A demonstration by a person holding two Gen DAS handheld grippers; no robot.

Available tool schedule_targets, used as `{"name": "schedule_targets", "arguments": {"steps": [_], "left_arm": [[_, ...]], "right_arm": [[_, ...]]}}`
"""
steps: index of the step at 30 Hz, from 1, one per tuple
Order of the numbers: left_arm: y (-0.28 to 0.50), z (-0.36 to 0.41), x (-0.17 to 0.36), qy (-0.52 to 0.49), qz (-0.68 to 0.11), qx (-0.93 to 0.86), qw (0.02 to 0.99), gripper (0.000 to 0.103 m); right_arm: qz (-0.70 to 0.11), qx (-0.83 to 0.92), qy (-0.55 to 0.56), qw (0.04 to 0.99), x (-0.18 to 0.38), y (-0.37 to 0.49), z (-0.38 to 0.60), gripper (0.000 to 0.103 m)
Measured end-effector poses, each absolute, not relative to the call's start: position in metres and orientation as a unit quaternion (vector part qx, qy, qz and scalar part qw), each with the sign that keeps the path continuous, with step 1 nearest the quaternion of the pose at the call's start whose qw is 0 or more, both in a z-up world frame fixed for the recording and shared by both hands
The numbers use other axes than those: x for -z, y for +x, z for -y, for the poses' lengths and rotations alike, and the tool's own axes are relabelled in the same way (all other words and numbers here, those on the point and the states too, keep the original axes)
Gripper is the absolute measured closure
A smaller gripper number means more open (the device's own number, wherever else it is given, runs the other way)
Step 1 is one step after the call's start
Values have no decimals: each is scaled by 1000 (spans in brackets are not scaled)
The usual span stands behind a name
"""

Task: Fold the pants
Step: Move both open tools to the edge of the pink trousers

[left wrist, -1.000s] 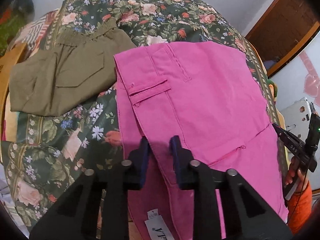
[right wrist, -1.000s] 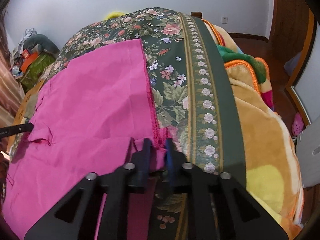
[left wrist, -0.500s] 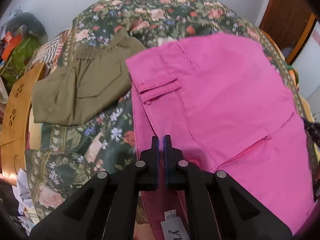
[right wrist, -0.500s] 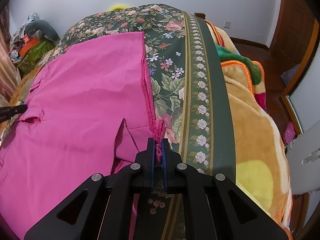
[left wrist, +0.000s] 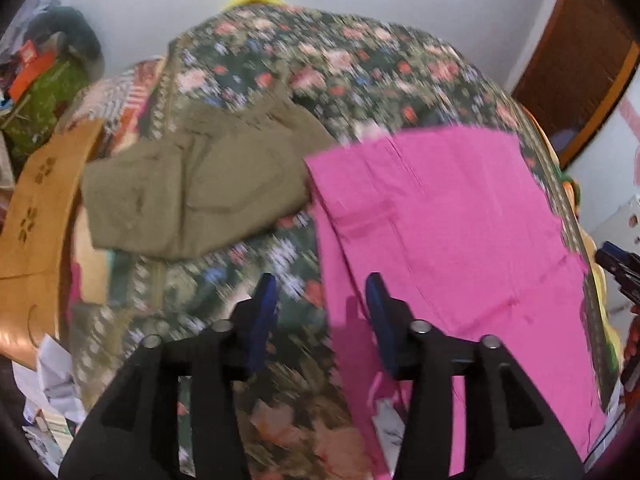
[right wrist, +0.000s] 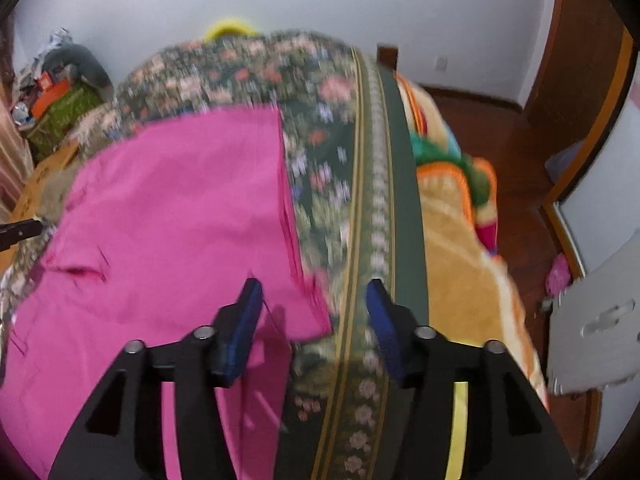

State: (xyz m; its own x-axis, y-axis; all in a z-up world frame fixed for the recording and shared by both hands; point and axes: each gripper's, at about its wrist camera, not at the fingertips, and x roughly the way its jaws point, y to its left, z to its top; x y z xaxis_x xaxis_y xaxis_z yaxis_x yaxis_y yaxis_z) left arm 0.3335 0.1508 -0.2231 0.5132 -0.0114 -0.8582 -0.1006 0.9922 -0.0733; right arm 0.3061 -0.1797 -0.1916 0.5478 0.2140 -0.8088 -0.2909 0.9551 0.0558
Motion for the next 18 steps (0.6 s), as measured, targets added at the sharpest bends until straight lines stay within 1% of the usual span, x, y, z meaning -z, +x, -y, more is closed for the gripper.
{"name": "schedule_targets", "arguments": {"steps": [3, 5, 9, 11, 13, 18], "left_arm": [[348, -162, 218, -64, -487, -31, 871, 54], [360, -167, 219, -73, -487, -31, 870, 54], [386, -171, 226, -73, -486, -30, 871, 54], [400, -171, 234, -67, -492, -31, 867, 52], [413, -172, 243, -68, -501, -27, 862, 52], [427, -170, 259, -78, -508, 4, 858, 52]], "right_arm": [[-432, -152, -48, 888, 177, 317, 170, 44], [-421, -155, -48, 892, 172, 327, 163, 37], [-410, -161, -57, 896, 172, 351, 148, 36], [-411, -171, -58, 893, 175, 365, 142, 36], [-411, -183, -61, 891, 178, 377, 134, 36], [-408, -199, -68, 888, 192, 405, 116, 36]]}}
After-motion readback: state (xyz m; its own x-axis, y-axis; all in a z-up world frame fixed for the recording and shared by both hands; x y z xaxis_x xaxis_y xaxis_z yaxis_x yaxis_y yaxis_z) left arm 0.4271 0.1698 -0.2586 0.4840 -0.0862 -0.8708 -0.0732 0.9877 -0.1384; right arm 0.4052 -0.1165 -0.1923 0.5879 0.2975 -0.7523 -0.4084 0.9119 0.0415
